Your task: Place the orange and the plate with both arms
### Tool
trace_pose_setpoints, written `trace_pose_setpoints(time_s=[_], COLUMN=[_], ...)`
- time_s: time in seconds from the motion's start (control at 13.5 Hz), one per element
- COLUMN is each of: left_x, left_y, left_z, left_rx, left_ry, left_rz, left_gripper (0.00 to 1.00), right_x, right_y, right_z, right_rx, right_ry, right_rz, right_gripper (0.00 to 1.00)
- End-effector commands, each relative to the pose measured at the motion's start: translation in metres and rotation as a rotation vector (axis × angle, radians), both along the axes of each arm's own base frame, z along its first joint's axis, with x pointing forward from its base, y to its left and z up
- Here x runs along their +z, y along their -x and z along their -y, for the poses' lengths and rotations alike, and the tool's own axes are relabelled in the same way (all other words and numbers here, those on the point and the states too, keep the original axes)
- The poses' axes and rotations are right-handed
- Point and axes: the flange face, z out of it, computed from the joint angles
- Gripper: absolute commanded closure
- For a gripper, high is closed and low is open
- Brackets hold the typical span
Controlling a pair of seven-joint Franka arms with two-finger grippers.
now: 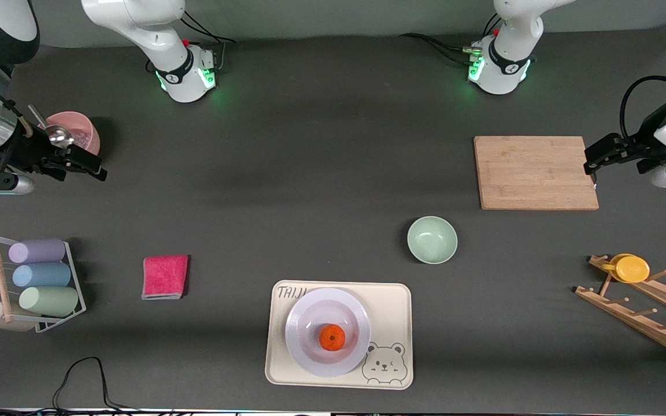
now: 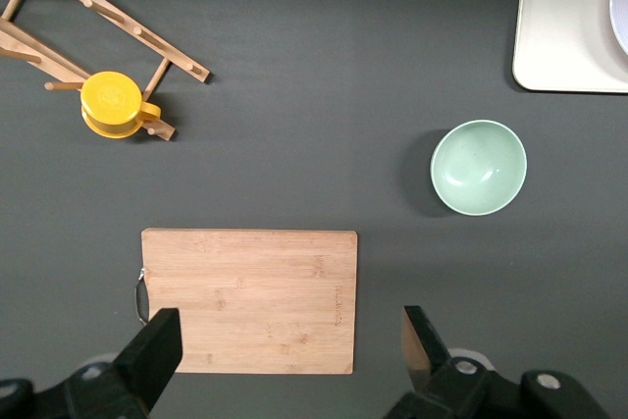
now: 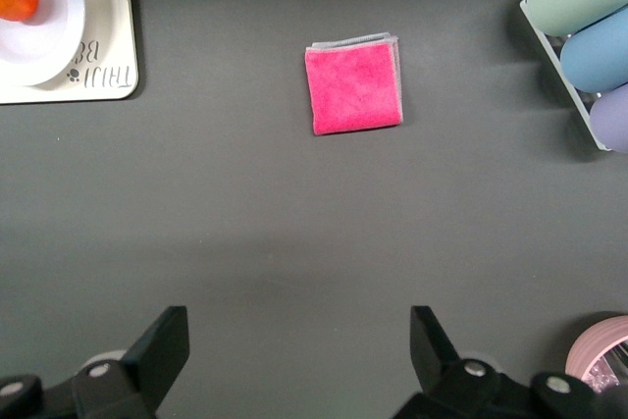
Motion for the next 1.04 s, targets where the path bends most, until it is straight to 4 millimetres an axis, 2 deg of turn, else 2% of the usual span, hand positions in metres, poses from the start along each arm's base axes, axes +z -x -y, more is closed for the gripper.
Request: trace_pose_setpoints(time_s=[0.0, 0.96], left_x=[0.005, 0.004], left_y=[0.007, 0.006], left_z=[-0.003, -0.004], left_rx=[-0.013, -0.013], left_ry=[-0.009, -0.012], left_rz=[0.002, 0.002], left_gripper=[0.0, 0.0], right_x=[0.014, 0.001], right_y=[0.0, -0.008], right_z=[-0.002, -0.003], right_rx=[-0.005, -0.01], right_ry=[0.014, 0.006], right_rz=[0.024, 0.004], right_gripper=[0.0, 0.0])
